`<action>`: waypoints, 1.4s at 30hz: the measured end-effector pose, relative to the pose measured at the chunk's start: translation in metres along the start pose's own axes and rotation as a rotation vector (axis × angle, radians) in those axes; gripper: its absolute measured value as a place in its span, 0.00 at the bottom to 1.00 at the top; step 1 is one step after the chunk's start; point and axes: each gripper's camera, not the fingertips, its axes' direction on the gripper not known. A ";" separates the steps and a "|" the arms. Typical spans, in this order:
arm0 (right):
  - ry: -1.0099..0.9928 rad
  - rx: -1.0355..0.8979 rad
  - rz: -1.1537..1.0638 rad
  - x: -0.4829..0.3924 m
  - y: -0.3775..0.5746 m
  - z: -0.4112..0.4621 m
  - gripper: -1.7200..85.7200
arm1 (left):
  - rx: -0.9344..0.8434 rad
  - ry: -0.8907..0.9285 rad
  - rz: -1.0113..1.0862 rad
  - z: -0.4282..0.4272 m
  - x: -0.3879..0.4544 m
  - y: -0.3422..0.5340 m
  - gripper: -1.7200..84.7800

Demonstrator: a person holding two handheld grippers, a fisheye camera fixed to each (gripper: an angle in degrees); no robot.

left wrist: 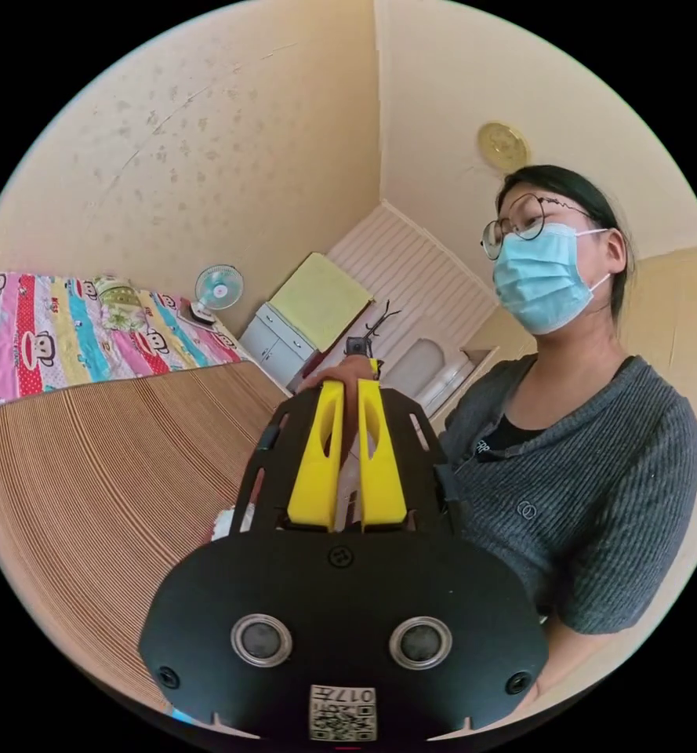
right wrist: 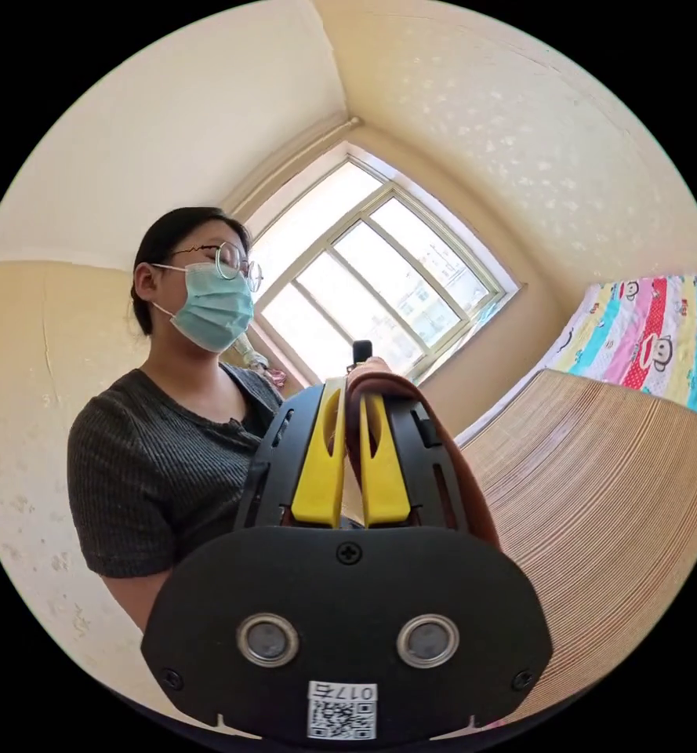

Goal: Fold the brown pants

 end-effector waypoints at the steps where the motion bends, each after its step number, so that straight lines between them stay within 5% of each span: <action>1: 0.054 -0.005 0.011 0.005 -0.010 0.000 0.03 | 0.004 -0.011 0.004 -0.001 0.002 -0.007 0.04; 13: 0.324 -0.002 0.468 0.260 0.039 0.015 0.03 | -0.196 -0.344 -0.331 0.045 -0.178 -0.021 0.05; 18: 0.375 -0.108 0.603 0.289 0.140 0.037 0.04 | -0.343 -0.377 -0.436 0.070 -0.209 0.070 0.06; 22: 0.402 -0.136 0.928 0.318 0.266 0.038 0.06 | -0.376 -0.234 -0.664 0.087 -0.219 0.167 0.07; 26: 0.406 -0.231 1.252 0.354 0.354 0.035 0.13 | -0.550 -0.359 -0.944 0.105 -0.231 0.264 0.08; 35: 0.506 -0.267 1.127 0.441 0.297 0.009 0.20 | -0.401 -0.431 -1.003 0.087 -0.294 0.250 0.21; 42: 0.379 -0.359 1.177 0.531 0.290 0.033 0.23 | -0.448 -0.333 -1.045 0.122 -0.360 0.242 0.19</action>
